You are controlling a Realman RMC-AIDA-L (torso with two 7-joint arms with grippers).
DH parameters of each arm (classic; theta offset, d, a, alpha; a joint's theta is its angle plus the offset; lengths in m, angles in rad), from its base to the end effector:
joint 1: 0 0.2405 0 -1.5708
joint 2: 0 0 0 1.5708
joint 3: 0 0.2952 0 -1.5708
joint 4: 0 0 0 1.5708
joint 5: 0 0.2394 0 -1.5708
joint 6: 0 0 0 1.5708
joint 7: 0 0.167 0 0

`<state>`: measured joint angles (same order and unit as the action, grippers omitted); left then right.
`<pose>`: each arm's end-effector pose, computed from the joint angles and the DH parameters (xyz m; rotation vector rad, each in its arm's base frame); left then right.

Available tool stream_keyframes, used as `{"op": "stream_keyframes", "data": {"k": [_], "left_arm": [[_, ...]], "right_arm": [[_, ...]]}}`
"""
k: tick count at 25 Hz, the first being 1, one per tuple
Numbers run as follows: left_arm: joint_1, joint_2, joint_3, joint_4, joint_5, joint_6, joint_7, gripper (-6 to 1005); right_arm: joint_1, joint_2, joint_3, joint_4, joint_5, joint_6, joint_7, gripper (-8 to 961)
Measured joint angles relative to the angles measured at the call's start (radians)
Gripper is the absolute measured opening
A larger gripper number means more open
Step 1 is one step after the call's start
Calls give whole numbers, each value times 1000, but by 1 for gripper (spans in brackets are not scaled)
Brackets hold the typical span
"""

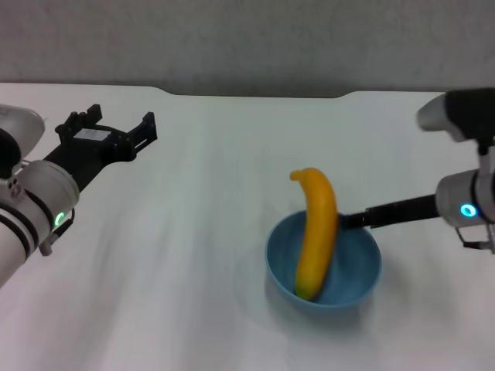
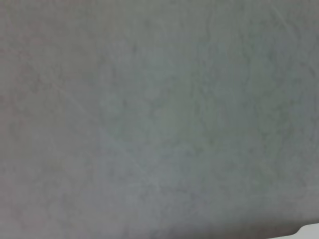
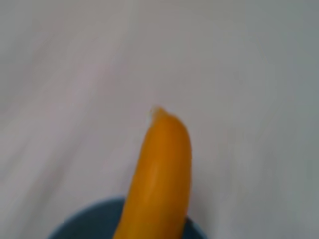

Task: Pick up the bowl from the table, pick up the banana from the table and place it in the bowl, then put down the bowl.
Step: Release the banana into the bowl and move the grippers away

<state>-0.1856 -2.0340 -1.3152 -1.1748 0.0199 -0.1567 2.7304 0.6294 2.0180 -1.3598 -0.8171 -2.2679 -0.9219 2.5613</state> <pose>-0.2644 0.4267 -0.0375 -1.8231 -0.6942 -0.5937 0.2876 0.4653 -0.0689 -2.2698 1.2869 0.0107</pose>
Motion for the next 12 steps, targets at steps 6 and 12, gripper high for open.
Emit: {"op": "stream_keyframes", "data": {"k": [6, 12], "left_arm": [[5, 3, -12, 26, 0, -8, -28, 908], [11, 4, -79, 203, -1, -270, -130, 908]], "right_arm": [[-134, -3, 10, -205, 38, -40, -47, 699], [-259, -4, 55, -296, 333, -14, -317, 846]]}}
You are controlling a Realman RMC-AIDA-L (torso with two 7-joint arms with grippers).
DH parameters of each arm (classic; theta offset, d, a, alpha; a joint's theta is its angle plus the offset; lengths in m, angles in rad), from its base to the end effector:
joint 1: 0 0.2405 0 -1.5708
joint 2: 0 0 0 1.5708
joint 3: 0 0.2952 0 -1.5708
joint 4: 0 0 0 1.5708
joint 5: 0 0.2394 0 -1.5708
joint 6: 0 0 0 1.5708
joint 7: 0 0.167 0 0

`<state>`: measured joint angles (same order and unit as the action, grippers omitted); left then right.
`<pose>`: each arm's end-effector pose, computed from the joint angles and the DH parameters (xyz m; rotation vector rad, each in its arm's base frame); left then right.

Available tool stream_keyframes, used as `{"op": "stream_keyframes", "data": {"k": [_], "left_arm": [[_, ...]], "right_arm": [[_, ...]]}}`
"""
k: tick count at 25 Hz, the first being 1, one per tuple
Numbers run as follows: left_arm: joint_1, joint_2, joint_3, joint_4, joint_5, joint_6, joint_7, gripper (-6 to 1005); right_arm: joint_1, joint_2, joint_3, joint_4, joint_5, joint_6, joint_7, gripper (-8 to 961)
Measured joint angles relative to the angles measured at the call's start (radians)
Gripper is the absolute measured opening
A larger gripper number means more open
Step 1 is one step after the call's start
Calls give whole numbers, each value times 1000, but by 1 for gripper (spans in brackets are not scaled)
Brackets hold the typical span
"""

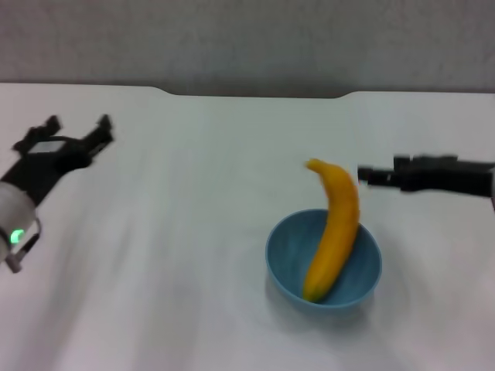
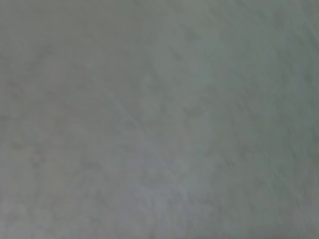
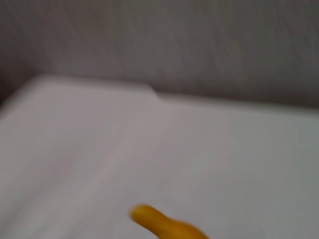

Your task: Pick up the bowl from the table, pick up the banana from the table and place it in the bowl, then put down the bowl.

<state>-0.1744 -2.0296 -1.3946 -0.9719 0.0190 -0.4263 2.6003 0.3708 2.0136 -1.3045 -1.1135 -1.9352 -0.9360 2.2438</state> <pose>-0.3151 0.4174 -0.0208 -1.7045 -0.7827 -0.7421 0.2812 0.4372 -0.0108 -2.2777 1.0625 0.4013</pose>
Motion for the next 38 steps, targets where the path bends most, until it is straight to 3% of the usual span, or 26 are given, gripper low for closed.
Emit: {"op": "stream_keyframes", "data": {"k": [3, 4, 5, 10, 15, 22, 26, 33, 38], "left_arm": [[-14, 2, -38, 93, 5, -82, -89, 908], [-21, 4, -52, 125, 7, -102, -106, 908], [-26, 4, -62, 148, 7, -116, -112, 908], [-68, 4, -102, 304, 10, -202, -104, 908], [-111, 4, -125, 464, 10, -319, -86, 908], [-136, -8, -125, 525, 8, -334, 40, 909], [-202, -11, -125, 636, 0, -307, 90, 909], [-234, -17, -119, 669, -1, -284, 135, 909], [-240, -26, -58, 659, -2, -297, 120, 909]], "right_arm": [[-50, -1, 60, 53, 267, 0, -244, 863], [-77, -2, 115, 132, 455, -23, -431, 863], [-77, -2, 115, 132, 455, -23, -431, 864], [-84, -4, 275, 476, 894, -225, -927, 865], [-83, -5, 329, 707, 1133, -332, -1200, 862], [-44, -1, 338, 890, 1275, -329, -1434, 859], [17, 2, 337, 976, 1315, -202, -1516, 857], [139, 9, 339, 1061, 1328, 53, -1617, 857], [192, 12, 327, 1117, 1306, 67, -1638, 857]]}}
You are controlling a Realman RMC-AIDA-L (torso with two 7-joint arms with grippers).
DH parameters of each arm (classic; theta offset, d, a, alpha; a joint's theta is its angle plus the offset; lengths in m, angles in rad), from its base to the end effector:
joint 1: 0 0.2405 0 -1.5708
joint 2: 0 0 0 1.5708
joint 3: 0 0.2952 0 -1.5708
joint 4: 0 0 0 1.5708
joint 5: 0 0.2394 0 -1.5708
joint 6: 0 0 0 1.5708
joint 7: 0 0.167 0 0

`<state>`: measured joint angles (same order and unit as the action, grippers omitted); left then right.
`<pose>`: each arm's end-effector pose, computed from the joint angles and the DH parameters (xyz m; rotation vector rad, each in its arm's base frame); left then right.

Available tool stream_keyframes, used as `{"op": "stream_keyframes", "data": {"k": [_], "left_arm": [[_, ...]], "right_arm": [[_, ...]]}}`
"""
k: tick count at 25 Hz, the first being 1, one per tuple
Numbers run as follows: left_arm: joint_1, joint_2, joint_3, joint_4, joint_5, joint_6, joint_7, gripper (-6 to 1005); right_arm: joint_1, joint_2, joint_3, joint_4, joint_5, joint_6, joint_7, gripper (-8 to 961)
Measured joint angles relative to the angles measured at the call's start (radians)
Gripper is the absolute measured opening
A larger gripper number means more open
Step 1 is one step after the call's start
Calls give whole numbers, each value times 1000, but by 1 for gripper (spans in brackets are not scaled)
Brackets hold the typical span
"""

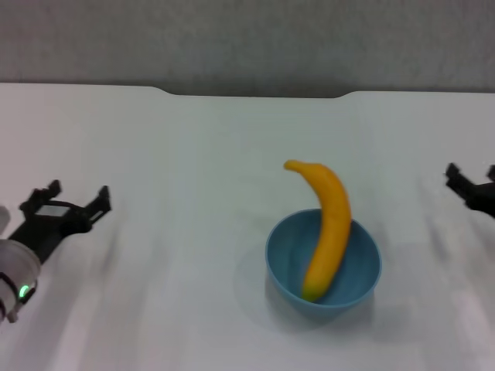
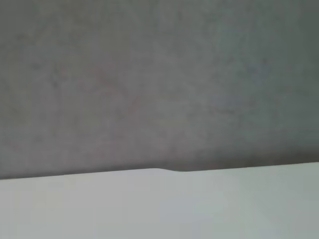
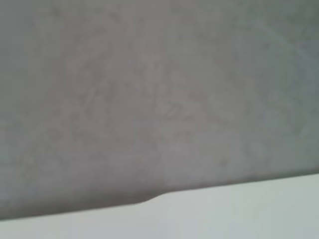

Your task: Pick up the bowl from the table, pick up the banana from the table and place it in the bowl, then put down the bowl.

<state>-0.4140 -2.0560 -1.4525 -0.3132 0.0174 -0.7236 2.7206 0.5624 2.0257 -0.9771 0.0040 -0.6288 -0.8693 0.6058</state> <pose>-0.3938 0.4087 -0.0674 -1.7916 -0.7669 -0.5120 0.4192 0.4135 -0.0466 -1.6817 0.9456 0.5866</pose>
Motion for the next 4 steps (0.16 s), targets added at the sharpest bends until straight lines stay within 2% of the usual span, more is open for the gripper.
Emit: {"op": "stream_keyframes", "data": {"k": [1, 4], "left_arm": [[-1, 0, 43, -16, 0, -3, -23, 909], [-1, 0, 70, -32, -1, -3, -42, 909]], "right_arm": [[10, 1, -1, 10, -10, 0, 0, 857], [21, 5, 1, 20, -36, -5, -1, 857]]}}
